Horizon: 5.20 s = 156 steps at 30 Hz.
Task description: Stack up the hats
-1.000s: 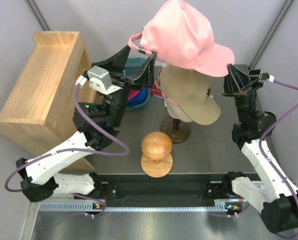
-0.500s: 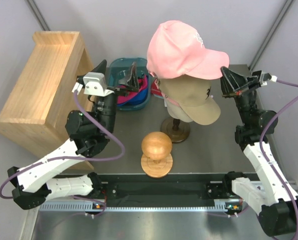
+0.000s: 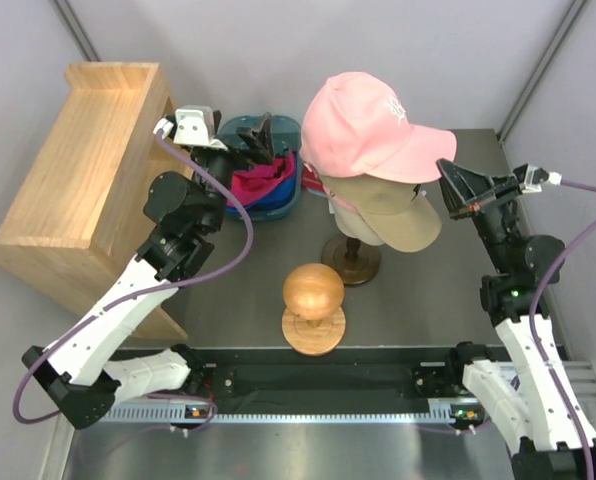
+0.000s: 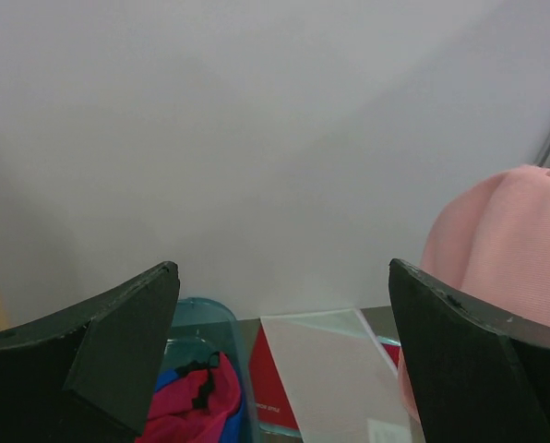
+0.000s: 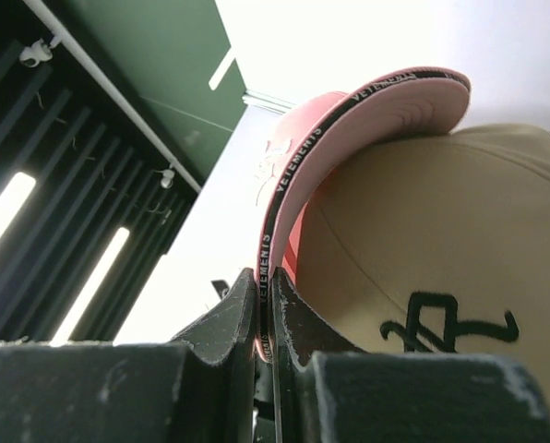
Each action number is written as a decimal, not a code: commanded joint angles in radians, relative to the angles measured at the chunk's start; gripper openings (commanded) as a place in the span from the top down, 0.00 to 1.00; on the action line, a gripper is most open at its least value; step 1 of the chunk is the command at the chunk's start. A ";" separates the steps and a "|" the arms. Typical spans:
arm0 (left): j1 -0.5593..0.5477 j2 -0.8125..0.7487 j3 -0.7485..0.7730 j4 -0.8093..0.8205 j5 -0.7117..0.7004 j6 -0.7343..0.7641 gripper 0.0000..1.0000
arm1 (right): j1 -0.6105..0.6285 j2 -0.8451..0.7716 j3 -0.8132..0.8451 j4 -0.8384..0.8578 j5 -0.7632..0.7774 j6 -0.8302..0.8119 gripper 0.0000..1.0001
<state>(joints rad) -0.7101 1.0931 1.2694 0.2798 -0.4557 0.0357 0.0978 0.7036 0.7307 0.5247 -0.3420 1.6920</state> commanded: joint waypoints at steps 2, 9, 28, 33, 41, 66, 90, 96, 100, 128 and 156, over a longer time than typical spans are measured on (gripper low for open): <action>0.067 0.022 0.047 -0.034 0.155 -0.190 0.01 | -0.017 -0.111 -0.022 -0.164 0.015 -0.064 1.00; 0.090 0.082 0.061 0.002 0.213 -0.279 0.01 | -0.020 -0.194 -0.083 -0.331 0.060 -0.081 1.00; 0.130 0.217 0.053 0.091 0.396 -0.471 0.01 | -0.020 -0.205 0.054 -0.830 0.069 -0.282 1.00; 0.132 0.218 0.041 0.093 0.439 -0.502 0.01 | -0.020 -0.161 0.114 -0.911 0.069 -0.370 1.00; 0.132 0.182 -0.027 0.050 0.483 -0.534 0.01 | -0.021 -0.122 0.159 -0.995 0.063 -0.443 1.00; 0.127 0.108 -0.146 -0.039 0.560 -0.585 0.02 | -0.021 -0.214 0.081 -1.345 0.097 -0.606 1.00; 0.106 0.014 -0.196 -0.181 0.474 -0.497 0.02 | -0.021 -0.185 0.111 -1.316 0.123 -0.658 0.78; 0.106 -0.022 -0.200 -0.248 0.465 -0.481 0.02 | -0.021 -0.182 0.170 -1.284 0.146 -0.677 0.24; 0.106 -0.076 -0.194 -0.397 0.465 -0.432 0.02 | -0.021 -0.182 0.219 -1.287 0.187 -0.675 0.04; 0.104 -0.161 -0.072 -0.654 0.468 -0.450 0.01 | -0.021 -0.211 0.394 -1.207 0.386 -0.807 0.00; 0.104 0.211 0.326 -0.225 0.511 -0.474 0.01 | -0.018 0.247 0.630 -0.741 0.025 -0.996 0.42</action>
<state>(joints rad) -0.6029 1.2869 1.5372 -0.0349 0.0368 -0.4496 0.0822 0.9310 1.3170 -0.2951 -0.2592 0.7181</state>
